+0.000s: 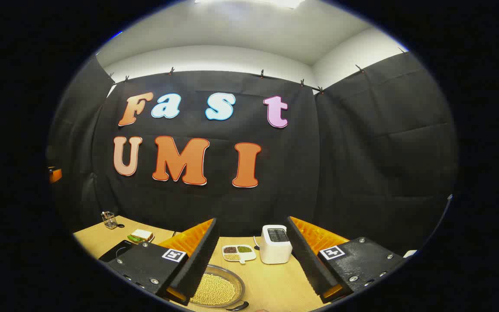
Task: First push the handle of the pot to place it horizontally, then grasp the pot with both hands and set it on the induction cooktop.
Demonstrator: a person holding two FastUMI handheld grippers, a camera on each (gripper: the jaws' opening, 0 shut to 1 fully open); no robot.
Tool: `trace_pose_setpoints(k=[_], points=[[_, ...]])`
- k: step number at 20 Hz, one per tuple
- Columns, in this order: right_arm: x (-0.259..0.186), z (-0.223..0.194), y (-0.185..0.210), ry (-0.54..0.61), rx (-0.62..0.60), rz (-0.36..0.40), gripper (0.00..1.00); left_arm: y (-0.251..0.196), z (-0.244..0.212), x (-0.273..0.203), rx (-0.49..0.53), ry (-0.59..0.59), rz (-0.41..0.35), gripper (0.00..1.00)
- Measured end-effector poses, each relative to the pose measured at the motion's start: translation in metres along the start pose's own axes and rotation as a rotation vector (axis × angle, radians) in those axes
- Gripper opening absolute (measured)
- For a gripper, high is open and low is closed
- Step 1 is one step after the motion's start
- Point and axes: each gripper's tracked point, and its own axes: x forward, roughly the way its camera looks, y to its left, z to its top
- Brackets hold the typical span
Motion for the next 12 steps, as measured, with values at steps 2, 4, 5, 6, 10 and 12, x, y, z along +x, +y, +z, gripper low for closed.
trace_pose_setpoints(k=[2, 4, 5, 6, 10, 12], points=[[-0.0016, -0.0006, 0.0019, 0.004, 0.003, 0.006, 0.96, -0.0034, -0.0002, -0.0011, 0.0, 0.007, -0.008, 0.98], [-0.0018, -0.0027, 0.0021, 0.013, 0.007, 0.01, 0.96, -0.0011, 0.0028, 0.001, 0.01, 0.003, -0.002, 0.99], [-0.002, -0.0027, 0.0006, 0.016, 0.011, 0.008, 0.96, -0.0012, 0.0059, 0.0007, 0.014, 0.001, -0.003, 0.99], [-0.0022, -0.0016, 0.0004, 0.017, 0.015, 0.008, 0.96, -0.0044, 0.0057, -0.0007, 0.015, -0.001, -0.006, 0.99], [-0.0011, -0.0016, 0.0017, 0.022, 0.02, 0.009, 0.96, -0.006, 0.0055, -0.0014, 0.018, 0.002, -0.012, 0.99], [-0.0021, -0.0025, 0.0019, 0.028, 0.016, 0.007, 0.96, -0.0057, 0.0061, -0.0014, 0.02, 0.006, -0.013, 0.99]])
